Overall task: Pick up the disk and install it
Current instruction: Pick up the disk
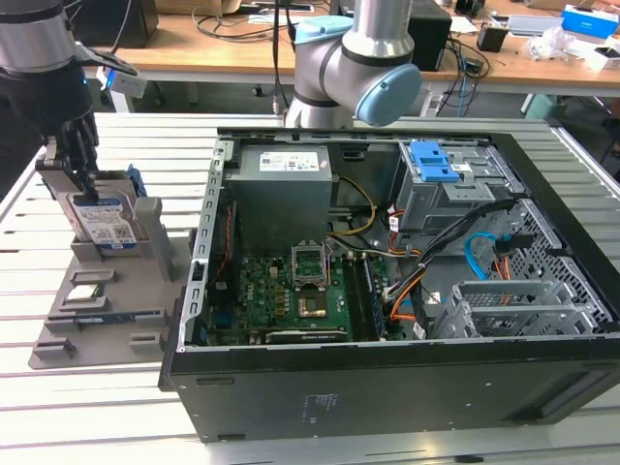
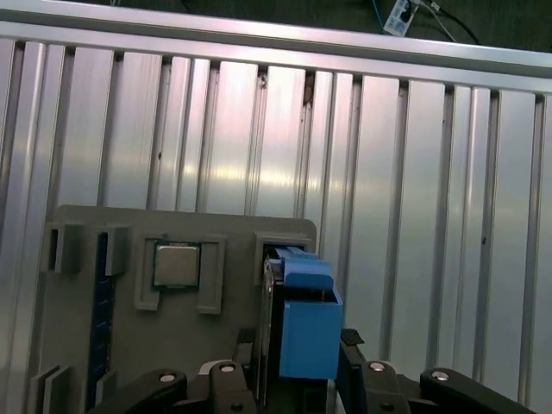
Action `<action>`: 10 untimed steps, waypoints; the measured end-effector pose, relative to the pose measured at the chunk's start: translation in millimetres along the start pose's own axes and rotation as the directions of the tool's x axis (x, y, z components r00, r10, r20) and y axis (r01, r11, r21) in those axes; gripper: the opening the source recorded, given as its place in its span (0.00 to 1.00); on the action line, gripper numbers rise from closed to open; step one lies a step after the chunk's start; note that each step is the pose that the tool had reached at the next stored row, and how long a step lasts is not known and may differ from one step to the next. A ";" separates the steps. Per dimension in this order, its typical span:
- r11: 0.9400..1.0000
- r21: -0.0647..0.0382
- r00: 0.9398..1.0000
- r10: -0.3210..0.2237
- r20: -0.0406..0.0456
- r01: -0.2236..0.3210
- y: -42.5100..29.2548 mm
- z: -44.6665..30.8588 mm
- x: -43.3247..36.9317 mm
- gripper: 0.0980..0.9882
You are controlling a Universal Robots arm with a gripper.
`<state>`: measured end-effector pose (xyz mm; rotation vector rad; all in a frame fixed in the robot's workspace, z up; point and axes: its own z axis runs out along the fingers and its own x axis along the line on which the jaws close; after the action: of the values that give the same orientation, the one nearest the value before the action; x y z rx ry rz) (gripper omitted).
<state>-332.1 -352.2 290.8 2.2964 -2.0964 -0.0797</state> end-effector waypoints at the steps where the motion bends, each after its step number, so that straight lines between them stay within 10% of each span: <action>1: 1.000 0.000 1.000 0.000 0.000 0.000 -0.2 2.0 0.1 0.43; 10: 1.000 0.000 1.000 0.000 0.000 0.000 -0.3 2.7 0.1 0.31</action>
<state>-332.0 -352.2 288.1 2.2965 -2.0960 -0.0796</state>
